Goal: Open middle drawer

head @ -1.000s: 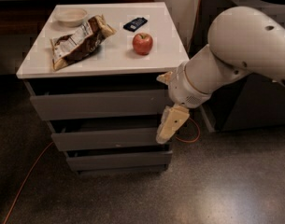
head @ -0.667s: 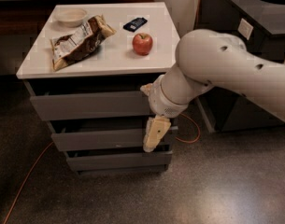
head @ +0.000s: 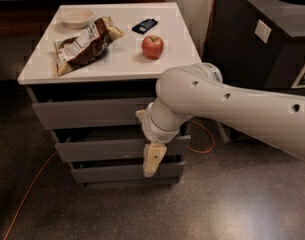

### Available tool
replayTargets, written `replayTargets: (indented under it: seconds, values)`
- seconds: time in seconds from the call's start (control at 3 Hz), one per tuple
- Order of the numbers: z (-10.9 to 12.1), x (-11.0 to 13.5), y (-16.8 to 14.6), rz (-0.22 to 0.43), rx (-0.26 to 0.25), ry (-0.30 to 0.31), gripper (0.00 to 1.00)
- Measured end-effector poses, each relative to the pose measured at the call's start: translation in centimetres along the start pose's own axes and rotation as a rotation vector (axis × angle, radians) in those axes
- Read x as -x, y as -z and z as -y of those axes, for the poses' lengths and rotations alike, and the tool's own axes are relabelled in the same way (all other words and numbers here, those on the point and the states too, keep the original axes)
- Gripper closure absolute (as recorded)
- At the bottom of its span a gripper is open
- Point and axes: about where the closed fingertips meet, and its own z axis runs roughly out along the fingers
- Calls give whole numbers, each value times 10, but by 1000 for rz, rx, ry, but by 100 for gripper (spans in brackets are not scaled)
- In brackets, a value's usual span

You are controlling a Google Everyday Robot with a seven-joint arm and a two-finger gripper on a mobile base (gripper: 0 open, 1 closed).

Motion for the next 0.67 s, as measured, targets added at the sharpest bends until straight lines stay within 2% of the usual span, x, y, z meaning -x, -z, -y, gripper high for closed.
replayTargets:
  seconds: [0.33,0.67]
  values:
    - [0,0,0,0,0,0,0]
    - [-2,-1,-6,5,21,-4,0]
